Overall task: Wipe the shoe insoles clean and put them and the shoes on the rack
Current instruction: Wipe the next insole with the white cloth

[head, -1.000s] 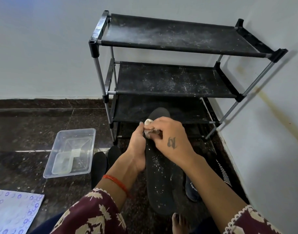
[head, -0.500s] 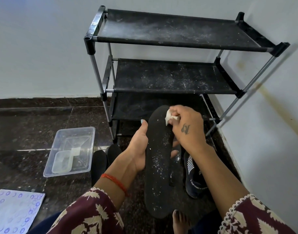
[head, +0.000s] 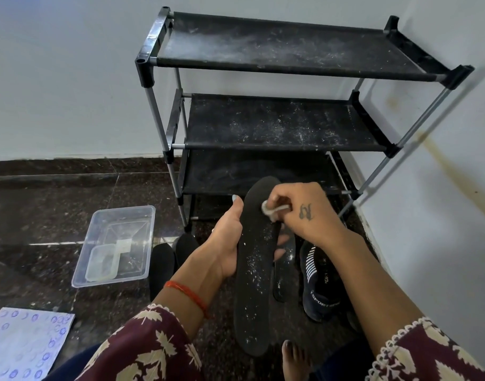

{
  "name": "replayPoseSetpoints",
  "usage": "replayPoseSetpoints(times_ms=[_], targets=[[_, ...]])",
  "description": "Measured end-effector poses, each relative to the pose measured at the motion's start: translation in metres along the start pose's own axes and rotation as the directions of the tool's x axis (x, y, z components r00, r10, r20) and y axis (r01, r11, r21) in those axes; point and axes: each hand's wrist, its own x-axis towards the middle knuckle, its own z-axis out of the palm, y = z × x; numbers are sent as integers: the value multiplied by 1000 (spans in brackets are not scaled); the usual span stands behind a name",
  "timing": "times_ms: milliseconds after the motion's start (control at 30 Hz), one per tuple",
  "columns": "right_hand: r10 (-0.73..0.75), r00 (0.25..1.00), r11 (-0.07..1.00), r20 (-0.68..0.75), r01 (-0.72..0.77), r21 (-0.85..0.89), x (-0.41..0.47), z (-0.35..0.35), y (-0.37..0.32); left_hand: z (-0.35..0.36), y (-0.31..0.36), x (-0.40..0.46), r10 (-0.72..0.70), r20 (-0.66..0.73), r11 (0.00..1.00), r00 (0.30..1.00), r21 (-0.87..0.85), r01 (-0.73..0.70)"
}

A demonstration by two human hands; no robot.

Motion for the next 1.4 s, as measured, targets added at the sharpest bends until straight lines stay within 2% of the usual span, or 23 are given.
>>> replayPoseSetpoints(times_ms=[33,100,167,267,400,467,533,600,633,700,767,833,967,1067,1133,1200,1267,1333,1400], targets=[[16,995,999,-99,-19,-28,2,-1,5,0,1,0,-9,-14,1000,1000,0,9],[85,956,996,-280,-71,62,5,-3,9,0,1,0,-18,-8,1000,1000,-14,18],[159,929,984,-333,-121,133,9,-1,7,1,1,-1,-19,21,1000,1000,-10,19],[200,943,977,-266,-172,125,11,10,2,2,-1,-2,-18,36,1000,999,7,17],[109,967,971,-232,-54,234,9,11,-10,-1,0,-3,-6,39,1000,999,11,5],[23,994,958,-104,8,288,4,9,-17,-2,0,-4,3,28,1000,1000,-1,-3],[-32,998,944,63,9,329,0,4,-20,-2,1,-3,7,9,1000,1000,-25,-7],[-57,985,965,160,14,261,0,-3,-12,-2,2,-1,0,-9,1000,1000,-16,0],[-54,988,983,147,27,182,0,-6,-6,-2,2,-1,-5,-24,1000,1000,-1,5],[-8,1000,998,-11,9,60,4,-9,4,-1,2,1,-8,-50,1000,999,16,9],[64,971,993,-228,-39,112,7,-7,8,0,2,0,-6,-51,1000,999,13,7],[121,944,982,-308,-69,174,10,0,9,1,1,-1,-8,-30,1000,1000,21,8],[169,962,966,-217,-117,232,13,12,7,2,0,-3,-13,-37,998,999,60,15],[91,975,959,-203,-31,280,11,10,-2,-1,1,-4,-4,-42,999,999,51,6],[15,996,960,-88,10,282,8,4,-7,-1,1,-4,-1,-33,999,999,43,2],[-44,996,974,75,26,224,4,-2,-8,-2,2,-3,-1,-29,1000,1000,30,2],[-45,990,996,130,34,85,4,-6,-1,-2,2,-2,3,-35,1000,999,31,-2],[2,1000,999,-16,-2,-36,6,-7,9,-3,2,-1,1,-39,1000,999,27,0],[45,964,998,-262,-53,-24,7,-7,15,-2,2,-1,-14,-29,1000,999,6,14]])
